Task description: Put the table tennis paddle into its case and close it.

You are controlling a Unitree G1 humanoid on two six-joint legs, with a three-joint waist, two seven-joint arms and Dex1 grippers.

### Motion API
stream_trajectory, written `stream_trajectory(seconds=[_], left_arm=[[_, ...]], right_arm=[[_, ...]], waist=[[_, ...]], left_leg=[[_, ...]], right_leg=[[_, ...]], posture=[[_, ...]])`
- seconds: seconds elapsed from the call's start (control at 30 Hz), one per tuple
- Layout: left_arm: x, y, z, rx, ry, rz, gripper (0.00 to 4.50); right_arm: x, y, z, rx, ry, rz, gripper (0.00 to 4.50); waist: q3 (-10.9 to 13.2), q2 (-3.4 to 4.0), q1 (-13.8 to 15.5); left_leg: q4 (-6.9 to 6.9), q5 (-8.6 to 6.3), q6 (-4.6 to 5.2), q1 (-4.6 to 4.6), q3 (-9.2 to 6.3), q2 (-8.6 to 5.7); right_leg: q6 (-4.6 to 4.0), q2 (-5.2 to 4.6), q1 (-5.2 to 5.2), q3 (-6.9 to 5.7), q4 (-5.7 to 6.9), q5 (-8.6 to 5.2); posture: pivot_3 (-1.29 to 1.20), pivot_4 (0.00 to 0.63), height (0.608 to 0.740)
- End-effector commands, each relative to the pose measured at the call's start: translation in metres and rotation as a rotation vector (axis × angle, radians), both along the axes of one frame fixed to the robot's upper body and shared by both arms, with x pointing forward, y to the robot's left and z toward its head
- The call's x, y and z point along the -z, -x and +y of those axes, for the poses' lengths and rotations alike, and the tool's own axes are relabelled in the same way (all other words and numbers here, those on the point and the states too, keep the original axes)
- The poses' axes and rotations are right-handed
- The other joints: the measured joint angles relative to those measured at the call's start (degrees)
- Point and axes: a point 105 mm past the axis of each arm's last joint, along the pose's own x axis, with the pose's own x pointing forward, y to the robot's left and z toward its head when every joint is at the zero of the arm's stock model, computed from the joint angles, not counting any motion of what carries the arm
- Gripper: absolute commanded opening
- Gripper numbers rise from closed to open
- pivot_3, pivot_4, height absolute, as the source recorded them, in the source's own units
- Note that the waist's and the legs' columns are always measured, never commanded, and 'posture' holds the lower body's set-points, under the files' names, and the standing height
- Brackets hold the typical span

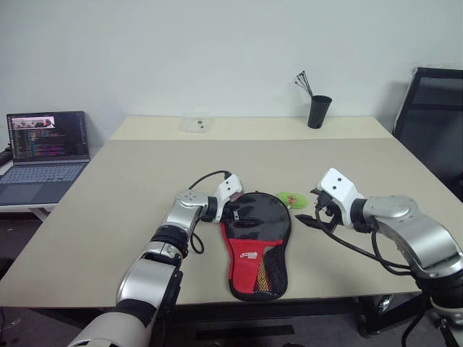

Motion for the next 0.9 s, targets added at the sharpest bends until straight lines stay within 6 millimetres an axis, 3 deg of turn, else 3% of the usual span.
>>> stream_trajectory(seconds=[0.03,0.33,0.47,0.8,0.9], left_arm=[[-0.012,-0.002,-0.004,0.003,0.016,-0.036,4.23],[-0.01,-0.001,-0.006,0.004,0.013,-0.031,4.23],[-0.009,-0.001,-0.005,0.003,0.01,-0.032,4.23],[-0.005,0.002,-0.004,0.008,-0.002,-0.024,4.23],[-0.004,0.003,-0.003,0.009,-0.005,-0.02,4.26]], right_arm=[[-0.003,-0.018,0.002,-0.03,0.045,-0.072,4.5],[0.031,-0.056,-0.001,-0.053,0.174,-0.069,4.5],[0.036,-0.068,0.002,-0.049,0.178,-0.073,4.5],[0.054,-0.082,0.017,-0.051,0.177,-0.038,4.5],[0.061,-0.083,0.019,-0.045,0.179,-0.009,3.9]], waist=[[0.0,0.0,0.0],[0.0,0.02,0.0],[0.0,0.02,0.0],[0.0,0.02,-1.5],[0.0,0.03,-1.8]], left_leg=[[0.0,0.0,0.0,-0.01,0.0,-0.01],[0.01,0.0,0.01,-0.01,0.04,-0.03],[0.01,0.01,0.01,0.0,0.04,-0.02],[0.0,0.01,0.01,0.39,0.18,0.0],[0.0,0.01,0.01,0.59,0.25,0.04]], right_leg=[[0.0,0.01,0.0,0.0,0.0,0.0],[0.02,0.14,-0.02,0.04,0.03,0.02],[0.0,0.22,-0.02,0.08,0.06,0.03],[-0.03,0.18,0.19,0.35,0.21,0.04],[-0.01,0.14,0.28,0.39,0.32,0.03]], posture=[[0.0,0.15,0.74],[0.0,0.15,0.74],[0.0,0.15,0.74],[0.0,0.15,0.74],[0.0,0.15,0.74]])
